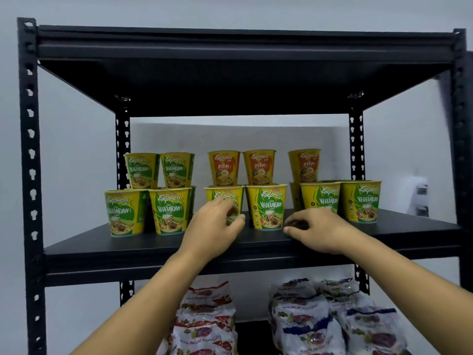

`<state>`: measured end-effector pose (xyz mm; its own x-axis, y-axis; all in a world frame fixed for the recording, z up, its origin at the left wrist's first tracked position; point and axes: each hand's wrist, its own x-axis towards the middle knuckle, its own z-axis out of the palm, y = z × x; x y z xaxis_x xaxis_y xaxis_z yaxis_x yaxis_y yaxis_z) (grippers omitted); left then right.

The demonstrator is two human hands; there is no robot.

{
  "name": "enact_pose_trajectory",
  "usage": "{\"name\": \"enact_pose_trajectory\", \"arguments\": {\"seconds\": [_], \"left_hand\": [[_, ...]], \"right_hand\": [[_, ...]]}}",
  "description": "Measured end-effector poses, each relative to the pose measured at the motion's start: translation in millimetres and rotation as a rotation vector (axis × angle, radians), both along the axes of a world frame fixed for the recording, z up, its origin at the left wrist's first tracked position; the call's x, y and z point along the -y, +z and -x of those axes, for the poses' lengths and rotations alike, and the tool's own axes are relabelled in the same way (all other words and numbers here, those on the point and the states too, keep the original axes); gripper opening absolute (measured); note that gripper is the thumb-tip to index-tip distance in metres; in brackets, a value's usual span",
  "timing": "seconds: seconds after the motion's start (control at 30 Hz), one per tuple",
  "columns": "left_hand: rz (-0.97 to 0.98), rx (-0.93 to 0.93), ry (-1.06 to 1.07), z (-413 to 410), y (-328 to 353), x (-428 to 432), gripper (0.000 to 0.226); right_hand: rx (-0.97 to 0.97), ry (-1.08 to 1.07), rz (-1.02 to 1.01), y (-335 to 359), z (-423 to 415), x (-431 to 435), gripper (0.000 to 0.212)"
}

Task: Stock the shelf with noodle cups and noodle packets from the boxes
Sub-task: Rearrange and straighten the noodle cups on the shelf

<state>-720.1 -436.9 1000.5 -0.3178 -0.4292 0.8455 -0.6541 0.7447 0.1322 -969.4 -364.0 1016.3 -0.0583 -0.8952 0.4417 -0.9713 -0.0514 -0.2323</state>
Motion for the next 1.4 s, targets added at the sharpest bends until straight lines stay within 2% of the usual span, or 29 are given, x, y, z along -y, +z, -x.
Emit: {"name": "enact_pose_trajectory", "arguments": {"seconds": [0.27, 0.47, 0.7, 0.83, 0.97, 1.03, 1.1, 1.17, 1.23, 1.3, 1.4], "left_hand": [[-0.047, 0.352, -0.109, 66.3, -1.8, -24.3, 0.032], [-0.108, 0.404, -0.131, 119.3, 2.7, -27.4, 0.038], [-0.305, 0.416, -0.040, 179.3, 15.0, -43.2, 0.038], [-0.373, 0.299, 0.034, 193.6, 15.7, -45.9, 0.033], [-0.397, 0.057, 0.132, 200.1, 19.0, -42.9, 0.033], [-0.451, -0.034, 0.153, 205.4, 23.6, -42.2, 0.052], [-0.532, -0.105, 0.127, 210.5, 28.8, -40.0, 0.083], [-0.616, -0.176, 0.063, 216.2, 34.1, -33.9, 0.102], [-0.711, -0.232, -0.010, 221.1, 36.2, -24.2, 0.113], [-0.779, -0.283, -0.050, 225.6, 35.2, -18.0, 0.116], [-0.808, -0.303, -0.107, 229.0, 32.2, -12.9, 0.101]], "right_hand": [[-0.078, -0.020, -0.121, 2.8, 34.5, -30.4, 0.041], [-0.056, -0.027, -0.086, -2.0, 89.1, -50.6, 0.039], [-0.040, 0.007, -0.107, 2.4, 151.1, -52.1, 0.038], [-0.001, 0.016, -0.090, 0.9, 177.7, -43.0, 0.040], [0.096, -0.046, 0.161, -0.9, 196.1, -30.0, 0.035], [0.224, -0.045, 0.293, -1.1, 201.9, -22.6, 0.045], [0.370, -0.010, 0.342, 1.2, 204.6, -13.5, 0.065], [0.487, 0.009, 0.313, 6.7, 205.6, -7.1, 0.089], [0.575, 0.026, 0.239, 12.0, 205.5, -1.6, 0.103], [0.651, 0.055, 0.202, 12.2, 208.2, 5.0, 0.108], [0.726, 0.082, 0.180, 5.9, 213.3, 12.4, 0.098]]}}
